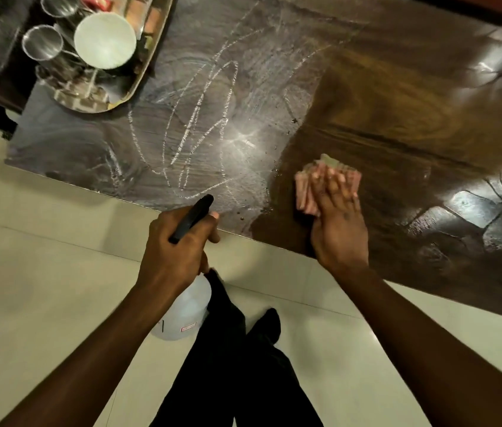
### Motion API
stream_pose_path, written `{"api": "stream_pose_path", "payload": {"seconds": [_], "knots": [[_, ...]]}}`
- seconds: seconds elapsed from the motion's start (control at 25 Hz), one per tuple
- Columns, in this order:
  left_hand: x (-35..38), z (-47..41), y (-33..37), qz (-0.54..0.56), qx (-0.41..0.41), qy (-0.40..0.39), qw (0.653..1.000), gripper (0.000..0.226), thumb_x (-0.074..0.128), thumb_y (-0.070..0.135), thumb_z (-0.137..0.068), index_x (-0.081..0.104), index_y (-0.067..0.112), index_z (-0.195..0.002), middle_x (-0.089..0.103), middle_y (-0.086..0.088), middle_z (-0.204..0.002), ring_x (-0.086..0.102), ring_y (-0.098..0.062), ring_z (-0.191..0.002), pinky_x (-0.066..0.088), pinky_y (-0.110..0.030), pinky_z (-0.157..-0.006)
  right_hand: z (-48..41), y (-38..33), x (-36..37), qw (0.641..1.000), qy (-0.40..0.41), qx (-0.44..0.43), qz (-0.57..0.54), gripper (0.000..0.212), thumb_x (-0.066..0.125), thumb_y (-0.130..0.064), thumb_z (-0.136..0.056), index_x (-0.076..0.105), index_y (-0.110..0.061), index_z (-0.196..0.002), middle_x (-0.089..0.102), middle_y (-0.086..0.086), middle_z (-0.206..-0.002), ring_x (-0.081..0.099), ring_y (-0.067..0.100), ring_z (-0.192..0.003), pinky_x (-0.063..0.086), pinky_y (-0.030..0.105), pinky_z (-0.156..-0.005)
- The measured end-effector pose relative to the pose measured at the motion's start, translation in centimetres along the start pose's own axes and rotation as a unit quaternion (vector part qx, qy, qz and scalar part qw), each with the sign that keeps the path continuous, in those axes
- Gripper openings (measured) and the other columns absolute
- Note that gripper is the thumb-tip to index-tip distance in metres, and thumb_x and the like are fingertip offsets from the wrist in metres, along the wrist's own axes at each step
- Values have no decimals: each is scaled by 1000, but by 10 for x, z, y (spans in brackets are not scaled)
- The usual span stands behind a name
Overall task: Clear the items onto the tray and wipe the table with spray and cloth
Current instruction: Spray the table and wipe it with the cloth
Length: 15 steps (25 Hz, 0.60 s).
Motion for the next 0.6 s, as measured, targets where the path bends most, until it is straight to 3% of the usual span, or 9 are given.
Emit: {"api": "stream_pose_path", "payload": {"seconds": [0.08,0.16,0.24,0.32,0.4,0.48,0.56,0.6], "knots": [[-13,-8,-6,-7,-6,-1,1000,39,66,44,-95,71,11,-76,73,-12,-72,58,-28,-36,46,-29,-46,-24,-17,3,991,39,117,-49,79,49,-12,-98,21,-20,-171,16,9,-179,7,27,-167,11,49,-135],[-21,-12,-10,-6,-11,-13,1000,47,66,48,-93,67,6,-73,69,-16,-70,59,-30,-37,47,-31,-47,-22,-59,20,994,42,100,-35,81,51,-13,-96,20,-19,-171,14,9,-179,5,29,-167,9,50,-135],[-25,-15,-10,-5,-7,-27,1000,48,66,52,-90,67,8,-71,71,-16,-69,60,-30,-37,48,-31,-47,2,-108,43,998,-5,-62,-3,82,53,-15,-95,23,-20,-171,13,6,-179,5,27,-168,8,49,-135],[-31,-22,-10,-12,5,-30,999,49,65,51,-90,69,5,-75,71,-20,-67,61,-30,-36,48,-29,-47,26,-139,59,962,-79,-259,26,74,47,-21,-99,26,-24,-170,13,2,-179,5,23,-167,10,48,-135],[-37,-28,-10,-6,2,-24,1000,47,66,47,-93,69,2,-77,70,-20,-65,60,-27,-35,46,-26,-46,10,-128,51,921,-113,-367,63,73,44,-25,-99,26,-29,-170,16,-1,-178,10,20,-167,11,46,-135],[-44,-35,-10,16,-11,-22,1000,42,68,43,-95,69,6,-74,71,-17,-70,58,-24,-34,45,-26,-43,-28,-97,32,945,-94,-300,89,77,49,-21,-95,29,-29,-169,22,2,-178,16,24,-166,18,50,-134],[-49,-40,-9,36,-18,-23,999,41,69,42,-94,69,7,-73,67,-20,-70,56,-21,-35,45,-26,-41,-72,-63,6,994,-28,-94,43,77,54,-11,-95,32,-22,-168,24,9,-177,20,33,-165,21,54,-132],[-52,-43,-8,42,-19,-21,999,42,69,42,-94,68,5,-75,66,-21,-69,55,-21,-35,46,-26,-42,-90,-55,-3,1000,6,6,12,77,54,-7,-96,30,-18,-168,22,12,-177,17,34,-165,18,53,-133]]}}
Point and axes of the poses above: each hand's wrist, its own z-axis away from the middle knuckle, its own x-axis out of the palm, y = z × x, the point moved 4 cm from there along -z, towards the middle knuckle
